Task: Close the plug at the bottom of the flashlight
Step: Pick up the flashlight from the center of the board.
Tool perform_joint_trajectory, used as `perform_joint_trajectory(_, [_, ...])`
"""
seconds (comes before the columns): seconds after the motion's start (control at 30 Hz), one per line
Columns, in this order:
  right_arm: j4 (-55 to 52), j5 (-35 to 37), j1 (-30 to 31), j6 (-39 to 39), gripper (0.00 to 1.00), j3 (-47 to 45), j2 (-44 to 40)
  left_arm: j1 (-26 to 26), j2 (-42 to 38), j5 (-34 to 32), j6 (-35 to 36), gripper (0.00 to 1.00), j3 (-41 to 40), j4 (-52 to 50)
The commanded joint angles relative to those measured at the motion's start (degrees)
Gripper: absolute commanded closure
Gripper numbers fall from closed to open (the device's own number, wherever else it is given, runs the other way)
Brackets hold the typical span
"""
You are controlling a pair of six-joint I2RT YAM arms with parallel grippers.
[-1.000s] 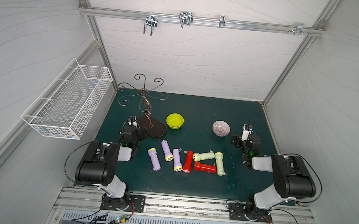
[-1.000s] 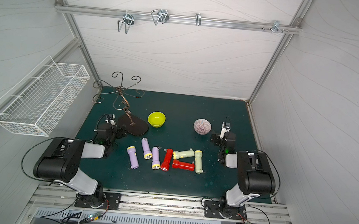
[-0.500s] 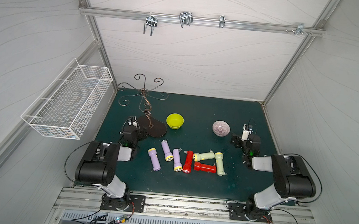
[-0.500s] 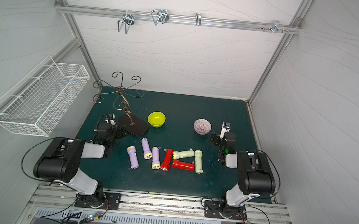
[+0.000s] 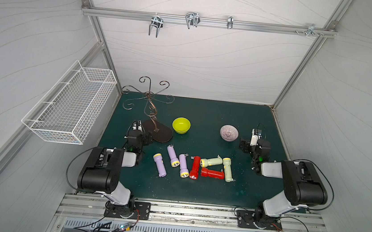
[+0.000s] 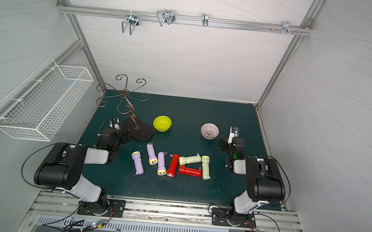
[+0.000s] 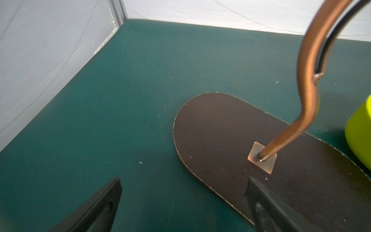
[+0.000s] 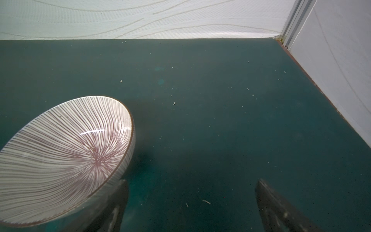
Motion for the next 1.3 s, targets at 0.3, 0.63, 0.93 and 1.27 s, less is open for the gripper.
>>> perform_joint_trajectory(0.3, [-17.6,32.1,17.1,-5.8,0.01,3.9,-20.8,-11.5,-15.0,-21.4,1.5,0.00,7.0,-14.7])
perform_joint_trajectory(0.63, [-50.4,50.0,31.6,2.5,0.01,15.8,-30.0,-13.6,-27.5,-32.1,-15.7,0.00,10.5,-36.1])
perform_joint_trajectory(0.93, [-81.0,51.8,35.3,24.8,0.01,25.6,-33.7,-16.0,-25.5,-37.4,-36.3,0.00,26.0,-68.5])
perform_joint_trajectory(1.27, [-88.7,37.1,35.4,26.4,0.23,20.6,-45.9,-16.0,-28.5,-17.4,-29.9,0.00,31.0,-69.7])
